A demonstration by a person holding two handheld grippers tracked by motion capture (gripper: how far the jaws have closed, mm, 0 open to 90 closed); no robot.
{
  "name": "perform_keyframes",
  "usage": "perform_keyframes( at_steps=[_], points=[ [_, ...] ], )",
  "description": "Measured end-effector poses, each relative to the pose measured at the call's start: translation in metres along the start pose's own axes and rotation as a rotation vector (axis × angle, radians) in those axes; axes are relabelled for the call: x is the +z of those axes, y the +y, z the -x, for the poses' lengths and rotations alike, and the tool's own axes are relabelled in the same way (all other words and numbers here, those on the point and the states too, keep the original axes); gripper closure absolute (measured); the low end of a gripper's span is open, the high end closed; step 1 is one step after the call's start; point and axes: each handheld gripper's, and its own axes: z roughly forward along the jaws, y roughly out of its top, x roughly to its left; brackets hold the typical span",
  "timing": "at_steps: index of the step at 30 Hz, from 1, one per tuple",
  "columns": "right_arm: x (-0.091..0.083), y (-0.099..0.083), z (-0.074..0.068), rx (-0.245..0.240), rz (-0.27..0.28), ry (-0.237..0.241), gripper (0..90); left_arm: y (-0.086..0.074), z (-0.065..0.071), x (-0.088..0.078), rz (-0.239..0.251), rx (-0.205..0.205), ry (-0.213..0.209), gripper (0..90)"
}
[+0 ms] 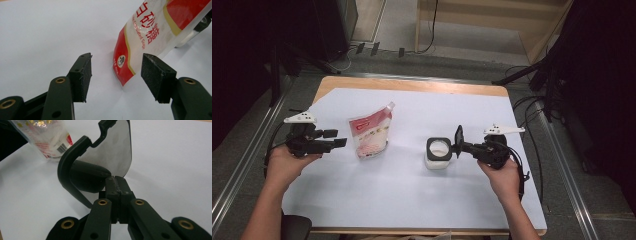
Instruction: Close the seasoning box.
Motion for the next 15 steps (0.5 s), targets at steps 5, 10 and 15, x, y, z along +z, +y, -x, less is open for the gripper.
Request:
perform_keyframes(
  at_steps=[5, 10, 15],
  points=[
    [0.006, 0.001, 0.001, 0.021, 0.005, -0.008, 90.0, 0.0, -0.001, -0.001, 0.002, 0.005, 0.004, 42.7],
    [0.012, 0.003, 0.0, 0.018, 0.008, 0.009, 90.0, 0.0, 0.001, 0.001, -0.006, 0.013, 0.02, 42.7],
    [0.015, 0.005, -0.003, 0.005, 0.012, 0.009, 90.0, 0.0, 0.0, 0.0, 0.003, 0.006, 0.014, 42.8]
  ],
)
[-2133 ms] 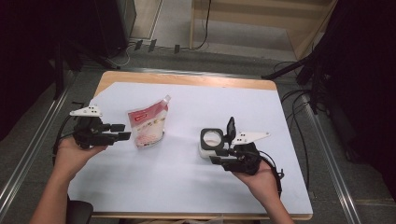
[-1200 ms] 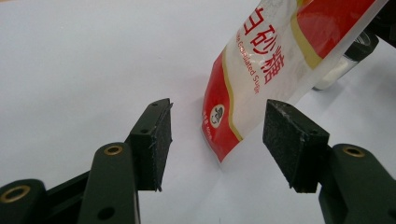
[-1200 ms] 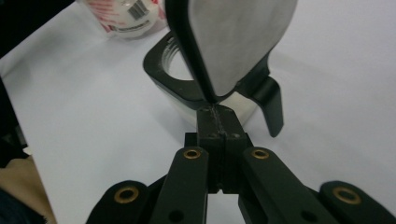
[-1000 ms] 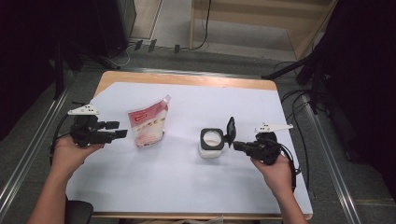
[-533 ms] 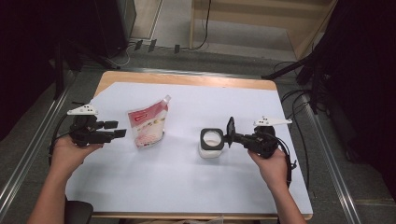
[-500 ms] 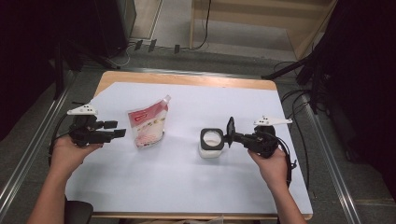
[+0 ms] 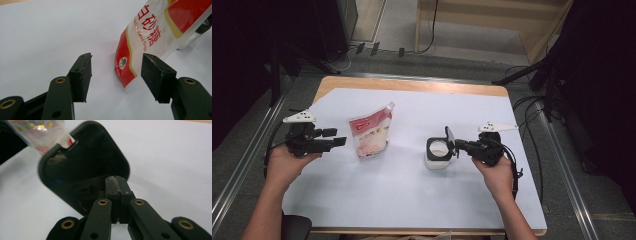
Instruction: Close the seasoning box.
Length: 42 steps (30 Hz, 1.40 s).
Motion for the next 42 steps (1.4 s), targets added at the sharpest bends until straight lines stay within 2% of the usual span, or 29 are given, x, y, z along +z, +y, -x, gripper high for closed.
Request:
perform_keyframes(
  at_steps=[2, 7, 15, 22, 25, 28, 31, 34, 39, 42],
  points=[
    [0.001, 0.001, -0.003, -0.005, 0.007, 0.01, 90.0, 0.0, -0.001, 0.001, -0.002, -0.009, -0.004, 42.8],
    [0.007, 0.002, -0.012, -0.032, -0.015, 0.016, 90.0, 0.0, 0.0, 0.002, -0.001, -0.005, -0.012, 42.7],
    [0.015, 0.0, -0.018, -0.047, -0.04, 0.023, 89.5, -0.001, 0.001, 0.003, 0.003, -0.008, -0.024, 42.3],
    [0.013, 0.0, -0.018, -0.066, -0.001, 0.009, 69.7, 0.0, 0.004, 0.007, -0.024, 0.011, -0.029, 42.2],
    [0.01, -0.001, -0.016, -0.086, 0.019, -0.005, 63.2, 0.001, 0.005, 0.008, -0.022, 0.014, -0.028, 42.2],
    [0.007, -0.001, -0.012, -0.067, 0.032, 0.011, 56.8, 0.001, 0.006, 0.009, -0.032, 0.01, -0.032, 42.2],
    [0.003, -0.002, -0.005, -0.044, 0.044, 0.028, 51.6, 0.0, 0.006, 0.009, -0.025, 0.026, -0.025, 42.8],
    [-0.002, -0.003, 0.002, -0.022, 0.053, 0.02, 47.9, 0.0, 0.006, 0.01, -0.029, 0.024, -0.023, 42.8],
    [-0.011, -0.006, 0.011, -0.025, 0.06, -0.014, 45.1, 0.0, 0.007, 0.011, -0.034, 0.025, -0.027, 42.7],
    [-0.015, -0.008, 0.018, -0.028, 0.074, -0.002, 42.8, -0.001, 0.006, 0.011, -0.034, 0.024, -0.024, 42.6]
  ],
)
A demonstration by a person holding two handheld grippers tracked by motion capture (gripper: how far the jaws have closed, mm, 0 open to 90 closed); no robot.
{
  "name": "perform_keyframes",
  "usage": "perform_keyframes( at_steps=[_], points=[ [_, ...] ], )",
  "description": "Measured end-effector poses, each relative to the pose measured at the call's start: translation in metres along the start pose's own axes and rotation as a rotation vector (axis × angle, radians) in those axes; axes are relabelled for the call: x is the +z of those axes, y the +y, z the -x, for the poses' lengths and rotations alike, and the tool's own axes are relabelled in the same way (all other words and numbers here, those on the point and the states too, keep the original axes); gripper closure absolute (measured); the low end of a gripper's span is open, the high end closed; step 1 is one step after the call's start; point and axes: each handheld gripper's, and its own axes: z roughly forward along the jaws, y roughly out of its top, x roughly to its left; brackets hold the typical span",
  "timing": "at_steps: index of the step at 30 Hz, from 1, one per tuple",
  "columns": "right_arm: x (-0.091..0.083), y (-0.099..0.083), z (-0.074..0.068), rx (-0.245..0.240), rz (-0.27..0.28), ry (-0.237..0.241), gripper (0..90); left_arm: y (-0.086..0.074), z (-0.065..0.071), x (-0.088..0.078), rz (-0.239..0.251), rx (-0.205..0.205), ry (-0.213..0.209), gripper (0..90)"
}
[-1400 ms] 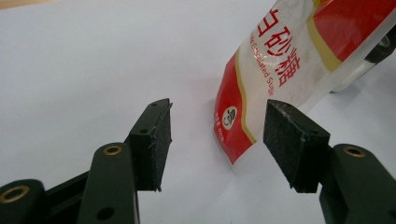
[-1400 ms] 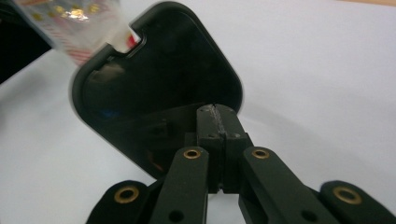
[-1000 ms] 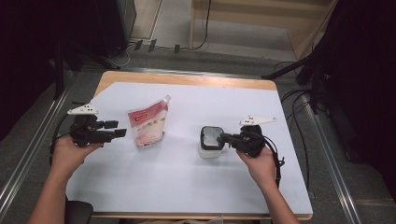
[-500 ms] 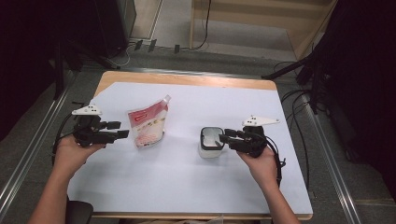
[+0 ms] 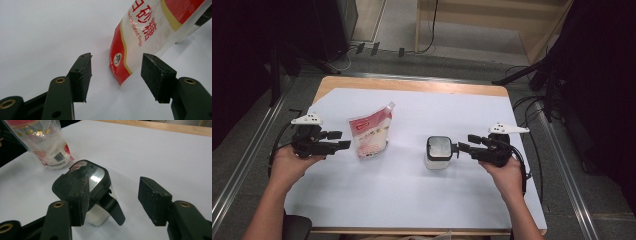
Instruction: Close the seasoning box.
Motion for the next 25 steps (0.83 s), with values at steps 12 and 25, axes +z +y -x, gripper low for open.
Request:
perform_keyframes(
  at_steps=[12, 25],
  points=[
    [-0.011, -0.014, 0.019, 0.024, 0.004, -0.065, 33.4, -0.002, 0.0, 0.003, 0.0, -0.018, 0.036, 42.6],
    [-0.01, -0.023, 0.03, -0.015, -0.018, -0.121, 28.8, -0.003, -0.002, 0.005, -0.003, -0.019, 0.035, 40.7]
  ],
)
